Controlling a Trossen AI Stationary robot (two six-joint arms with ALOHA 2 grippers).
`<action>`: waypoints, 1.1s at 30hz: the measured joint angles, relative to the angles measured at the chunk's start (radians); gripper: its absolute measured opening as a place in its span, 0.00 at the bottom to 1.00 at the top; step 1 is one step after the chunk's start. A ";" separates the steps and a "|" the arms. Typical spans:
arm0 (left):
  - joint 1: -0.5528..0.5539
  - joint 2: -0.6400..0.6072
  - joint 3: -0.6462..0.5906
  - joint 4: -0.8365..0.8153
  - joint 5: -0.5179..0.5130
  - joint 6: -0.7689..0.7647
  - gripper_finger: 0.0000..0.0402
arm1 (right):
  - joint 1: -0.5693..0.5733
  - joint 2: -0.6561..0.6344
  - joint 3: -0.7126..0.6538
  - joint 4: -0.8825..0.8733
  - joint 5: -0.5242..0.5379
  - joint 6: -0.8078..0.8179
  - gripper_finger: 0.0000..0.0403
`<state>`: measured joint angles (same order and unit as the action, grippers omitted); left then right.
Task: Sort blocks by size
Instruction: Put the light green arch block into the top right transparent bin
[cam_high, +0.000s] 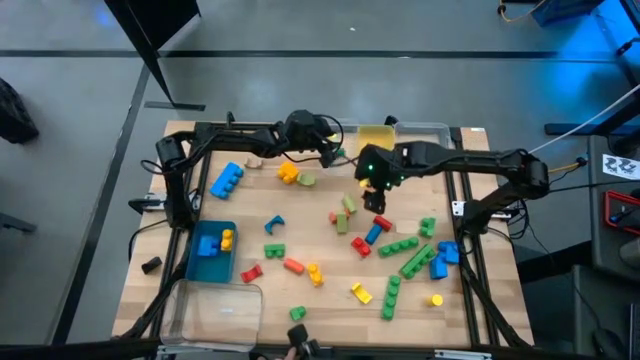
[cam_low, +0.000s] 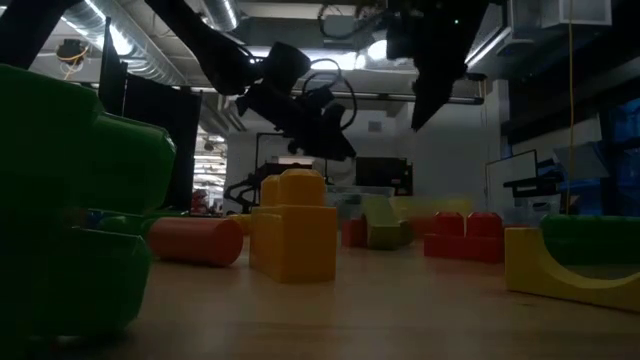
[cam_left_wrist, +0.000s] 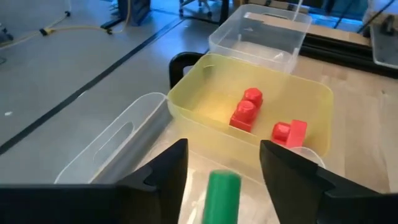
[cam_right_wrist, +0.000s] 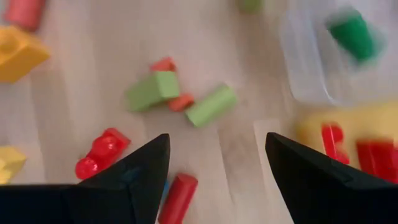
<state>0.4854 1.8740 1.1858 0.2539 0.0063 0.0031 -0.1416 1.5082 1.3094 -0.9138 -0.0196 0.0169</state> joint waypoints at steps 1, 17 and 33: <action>0.000 0.000 0.000 0.000 -0.003 -0.011 0.48 | 0.017 0.000 0.000 0.013 0.000 -0.030 0.66; -0.014 -0.201 0.000 -0.252 0.003 0.031 0.55 | 0.205 0.031 -0.113 0.262 0.033 -0.864 0.66; -0.071 -0.344 0.000 -0.532 0.002 0.027 0.50 | 0.226 0.266 -0.129 0.392 0.199 -1.263 0.66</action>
<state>0.4140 1.5295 1.1854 -0.2782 0.0082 0.0303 0.0845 1.7741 1.1802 -0.5215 0.1790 -1.2462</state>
